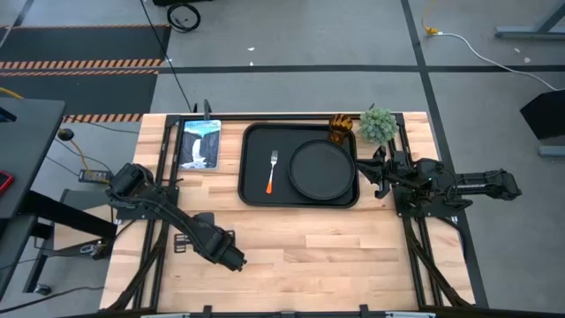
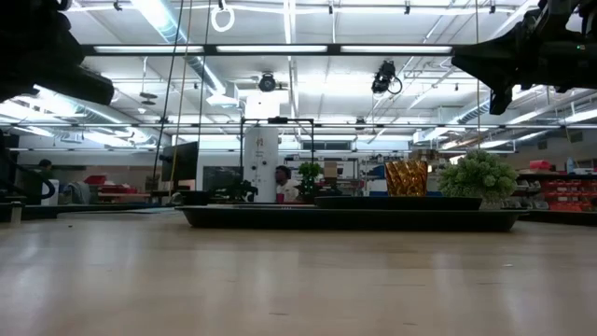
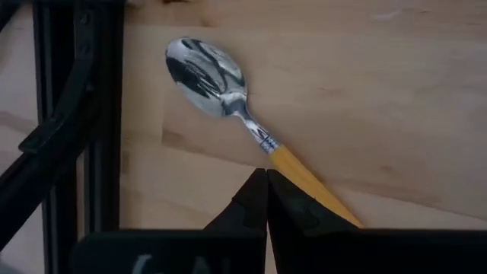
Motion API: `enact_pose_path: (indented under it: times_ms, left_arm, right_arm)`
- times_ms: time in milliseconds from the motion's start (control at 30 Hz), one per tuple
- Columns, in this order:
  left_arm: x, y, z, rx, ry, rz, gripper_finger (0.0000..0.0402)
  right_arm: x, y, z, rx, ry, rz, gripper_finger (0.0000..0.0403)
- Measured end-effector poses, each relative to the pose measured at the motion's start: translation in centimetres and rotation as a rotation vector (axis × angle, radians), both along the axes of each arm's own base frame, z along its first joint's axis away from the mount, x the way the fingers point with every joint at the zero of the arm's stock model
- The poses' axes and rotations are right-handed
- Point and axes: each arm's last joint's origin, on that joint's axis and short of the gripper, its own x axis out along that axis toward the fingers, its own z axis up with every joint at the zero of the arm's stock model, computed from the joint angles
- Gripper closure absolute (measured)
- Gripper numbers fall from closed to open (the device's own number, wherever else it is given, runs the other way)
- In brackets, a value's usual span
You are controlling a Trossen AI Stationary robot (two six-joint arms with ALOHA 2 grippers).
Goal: Pick and place plate/cup/fork/spoon on tray
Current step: Put the yellow spoon onto the black tray
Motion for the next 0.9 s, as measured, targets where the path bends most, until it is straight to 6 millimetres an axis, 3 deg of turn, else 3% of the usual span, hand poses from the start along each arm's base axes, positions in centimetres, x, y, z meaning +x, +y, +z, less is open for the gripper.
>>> enact_pose_path:
  times_ms: [400, 667, 900]
  left_arm:
    - [-1.0, 1.2, 0.4, 0.102, 0.01, -0.04, 0.0398]
    - [-3.1, 3.6, -1.1, 0.001, -0.137, 0.008, 0.0395]
    - [-3.6, 4.4, -1.1, -0.134, -0.086, 0.108, 0.0382]
  right_arm:
    - [0.0, 0.0, 0.0, 0.0, 0.0, 0.0, 0.0334]
    - [0.0, 0.0, 0.0, 0.0, 0.0, 0.0, 0.0334]
    - [0.0, 0.0, 0.0, 0.0, -0.001, 0.0, 0.0334]
